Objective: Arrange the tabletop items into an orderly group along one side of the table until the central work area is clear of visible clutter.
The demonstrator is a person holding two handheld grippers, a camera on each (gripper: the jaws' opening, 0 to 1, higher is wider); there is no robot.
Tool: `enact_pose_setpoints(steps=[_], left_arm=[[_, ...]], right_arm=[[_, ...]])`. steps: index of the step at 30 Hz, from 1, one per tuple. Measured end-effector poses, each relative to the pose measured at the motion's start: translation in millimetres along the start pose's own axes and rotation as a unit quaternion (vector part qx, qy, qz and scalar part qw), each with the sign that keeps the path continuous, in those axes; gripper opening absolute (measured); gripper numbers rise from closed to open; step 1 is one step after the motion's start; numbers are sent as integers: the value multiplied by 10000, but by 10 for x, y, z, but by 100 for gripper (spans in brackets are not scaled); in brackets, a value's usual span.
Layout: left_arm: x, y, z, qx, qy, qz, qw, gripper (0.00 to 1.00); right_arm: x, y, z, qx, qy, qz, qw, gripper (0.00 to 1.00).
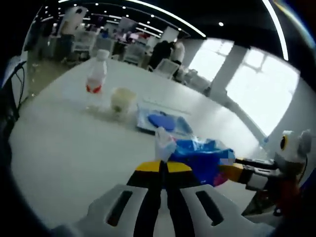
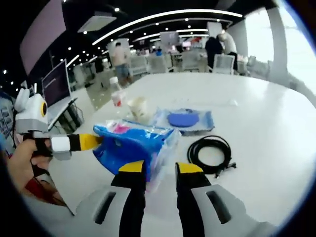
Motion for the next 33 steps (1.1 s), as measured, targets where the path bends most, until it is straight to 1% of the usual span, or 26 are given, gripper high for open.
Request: enact_pose_setpoints(steps=[1,2,3,5,6,7,8,10,13,14,15,19,20,22,23,24,25,28,31,33], left_arm=[[13,3,-5,-10,-23,-28,10000,0],[23,4,-7,-8,52,-2,10000,0],[29,5,-11,-61,143,-34,9999,0],[57,5,-7,-17,246,-64,9997,0],[65,4,-6,-42,313,-95,9995,0],[66,6,-3,-37,422,-89,9991,0],[68,11,-9,-50,428,-86,9990,0],[57,14,-17,-76,456,-83,9989,0],[49,15,-25,-122,543,-112,9984,0],[51,16,-33,-169,656,-177,9975,0],[53,17,-34,-167,645,-168,9976,0],[76,20,-28,-133,945,-279,9950,0],[86,21,-26,-150,1177,-463,9918,0],[95,22,-32,-159,1141,-462,9923,1],[102,26,-32,-161,1217,-531,9910,1],[108,29,-34,-155,1234,-541,9908,2],[119,35,-38,-171,1335,-595,9891,3],[143,43,-42,-164,1456,-686,9868,5],[151,46,-34,-137,1516,-694,9859,9],[152,51,-30,-122,1573,-703,9850,16]], right_arm=[[-6,8,5,2,35,14,10000,11],[-1,17,-8,-141,-41,16,9999,11],[2,29,-8,-166,-37,13,9999,8],[1,28,-12,-209,24,50,9998,3],[0,25,-9,-207,-2,45,9998,2],[6,24,-4,-227,-109,78,9997,2],[7,22,7,-192,-90,61,9998,2],[11,27,17,-207,-199,115,9995,2],[20,30,25,-302,-385,236,9985,1],[28,28,27,-331,-455,243,9981,1],[24,32,32,-313,-455,264,9981,1],[51,26,85,-279,-516,310,9978,1],[62,25,99,-290,-627,326,9971,1],[76,21,123,-289,-713,335,9965,1],[88,20,127,-319,-778,345,9959,1],[97,18,138,-300,-739,336,9962,1],[107,16,150,-295,-747,341,9962,1],[134,15,175,-289,-823,337,9956,1],[168,15,198,-289,-743,369,9961,1],[187,14,208,-278,-826,357,9956,1]])
Point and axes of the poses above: the point that each gripper's makers call its tool centre point, and the gripper's own axes: y roughly forward along the fingers, x roughly to its right, z roughly out of its top, the point moved 8 cm from there along -y, roughly backward along the fingers, and after that the axes turned 12 degrees about x, right-handed, at the moved point
